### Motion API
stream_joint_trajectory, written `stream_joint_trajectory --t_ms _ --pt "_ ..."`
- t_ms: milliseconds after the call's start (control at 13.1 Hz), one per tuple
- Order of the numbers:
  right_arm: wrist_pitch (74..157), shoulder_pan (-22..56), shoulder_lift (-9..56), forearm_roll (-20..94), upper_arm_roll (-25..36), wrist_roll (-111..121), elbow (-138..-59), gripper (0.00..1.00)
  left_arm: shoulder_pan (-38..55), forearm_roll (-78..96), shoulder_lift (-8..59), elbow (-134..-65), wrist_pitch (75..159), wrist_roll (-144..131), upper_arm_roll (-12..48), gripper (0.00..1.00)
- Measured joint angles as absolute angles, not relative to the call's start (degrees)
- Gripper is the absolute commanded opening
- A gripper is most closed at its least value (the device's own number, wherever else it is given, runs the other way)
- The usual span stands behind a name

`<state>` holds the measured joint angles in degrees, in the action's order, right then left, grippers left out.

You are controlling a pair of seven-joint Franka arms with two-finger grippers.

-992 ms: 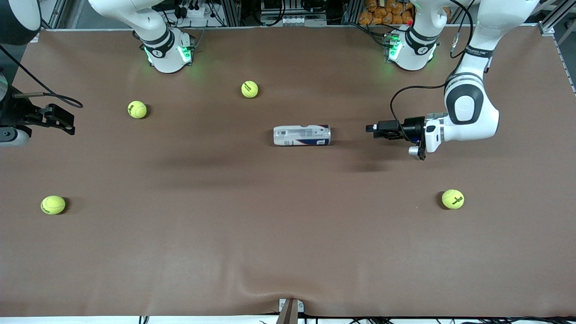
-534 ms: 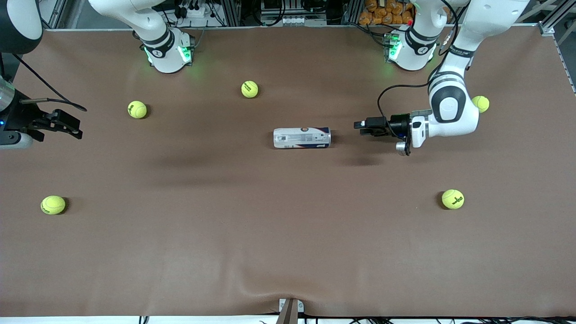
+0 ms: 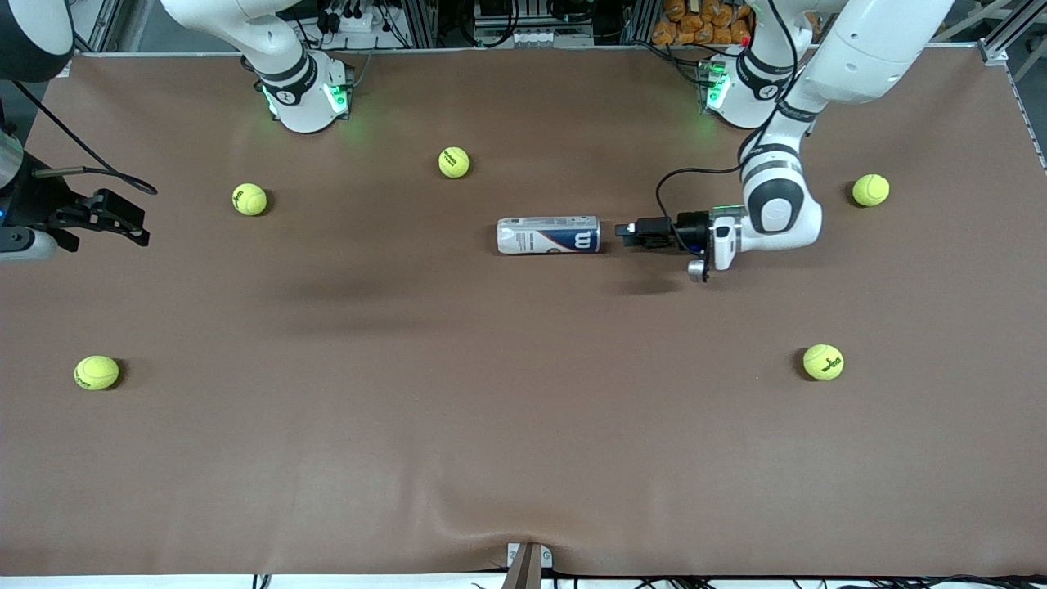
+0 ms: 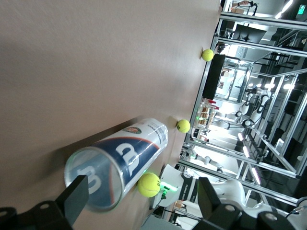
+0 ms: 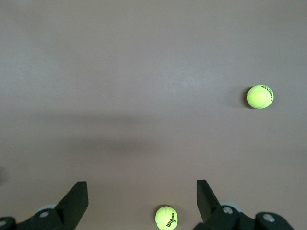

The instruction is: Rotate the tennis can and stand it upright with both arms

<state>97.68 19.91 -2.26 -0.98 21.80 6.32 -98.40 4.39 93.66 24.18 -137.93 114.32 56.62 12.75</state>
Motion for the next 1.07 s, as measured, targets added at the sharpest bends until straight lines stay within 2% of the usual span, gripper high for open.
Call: stream_joint_trajectory --t_ms 229,458,992,1068 --pt "97.7 18.5 -2.5 -1.0 19.9 6.3 -98.1 1.0 6.1 95.7 25.0 -137.9 114.6 56.6 12.9 1.0" --pt "97.7 11.7 -2.5 -1.0 12.5 6.3 -98.1 1.0 6.2 95.8 25.5 -138.3 114.6 56.6 13.3 1.0" --pt "97.5 11.0 -2.5 -1.0 11.4 6.3 -98.0 1.0 7.6 100.0 27.2 -138.4 114.6 58.5 13.9 1.0" --pt "97.4 11.0 -2.5 -1.0 11.3 6.3 -98.0 1.0 8.4 101.0 27.8 -138.1 114.6 59.2 13.9 0.9"
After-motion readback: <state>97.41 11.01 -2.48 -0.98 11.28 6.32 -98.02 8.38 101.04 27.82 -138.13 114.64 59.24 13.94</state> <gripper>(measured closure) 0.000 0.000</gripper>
